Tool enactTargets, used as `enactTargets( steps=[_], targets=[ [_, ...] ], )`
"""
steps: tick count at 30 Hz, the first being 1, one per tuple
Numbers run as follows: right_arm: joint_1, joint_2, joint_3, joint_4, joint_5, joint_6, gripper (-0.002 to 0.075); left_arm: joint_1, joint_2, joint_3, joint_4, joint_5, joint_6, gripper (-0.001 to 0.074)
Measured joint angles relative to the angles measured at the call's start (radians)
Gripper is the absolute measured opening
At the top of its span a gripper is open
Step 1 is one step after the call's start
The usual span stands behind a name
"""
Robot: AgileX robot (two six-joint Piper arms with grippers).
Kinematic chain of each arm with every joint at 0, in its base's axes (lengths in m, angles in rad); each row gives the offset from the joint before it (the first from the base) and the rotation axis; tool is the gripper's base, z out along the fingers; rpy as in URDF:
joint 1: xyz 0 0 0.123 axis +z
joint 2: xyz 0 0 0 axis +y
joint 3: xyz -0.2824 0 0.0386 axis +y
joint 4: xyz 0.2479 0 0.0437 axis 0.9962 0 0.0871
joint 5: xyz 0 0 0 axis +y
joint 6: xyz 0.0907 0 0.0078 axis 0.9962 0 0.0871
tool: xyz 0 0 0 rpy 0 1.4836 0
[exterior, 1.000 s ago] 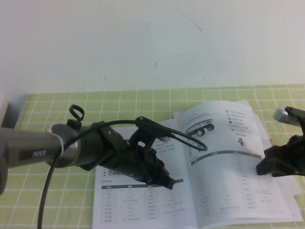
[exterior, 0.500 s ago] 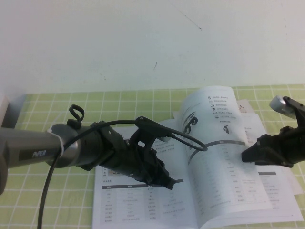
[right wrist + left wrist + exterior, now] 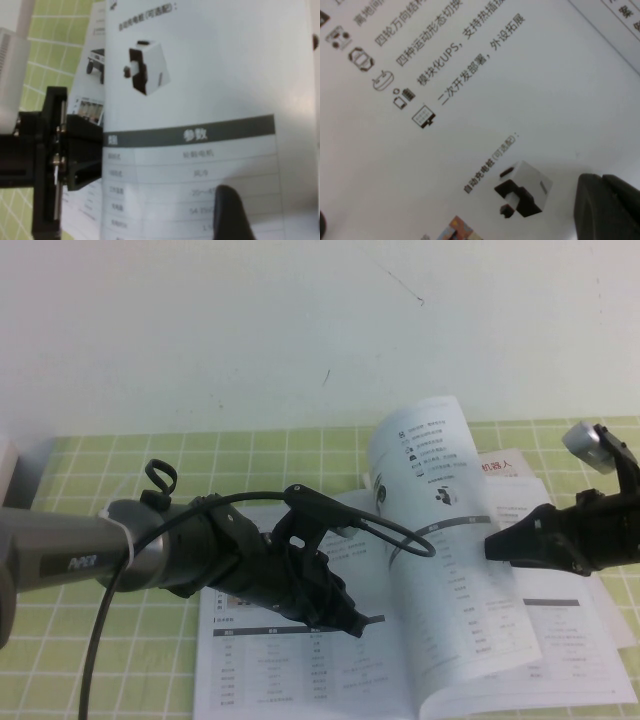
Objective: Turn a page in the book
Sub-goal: Open the closed book
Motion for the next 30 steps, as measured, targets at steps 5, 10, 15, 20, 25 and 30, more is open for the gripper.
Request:
enactTargets(
  steps=[5,10,15,20,25,30],
  targets=[
    [0.000,0.000,0.000,0.017,0.046,-0.045,0.0364,0.000,0.000,0.000,0.000,0.000,0.000,-0.0004],
    [0.000,0.000,0.000,0.061,0.119,-0.110,0.0364,0.000,0.000,0.000,0.000,0.000,0.000,-0.0004],
    [0.000,0.000,0.000,0.109,0.174,-0.168,0.0364,0.000,0.000,0.000,0.000,0.000,-0.005,-0.0004],
    [0.000,0.000,0.000,0.136,0.211,-0.194,0.0364,0.000,0.000,0.000,0.000,0.000,-0.005,-0.0004],
    [0.000,0.000,0.000,0.172,0.253,-0.225,0.0364,0.000,0.000,0.000,0.000,0.000,-0.005,-0.0004],
    [0.000,0.000,0.000,0.186,0.274,-0.239,0.0364,0.000,0.000,0.000,0.000,0.000,-0.005,-0.0004]
  ],
)
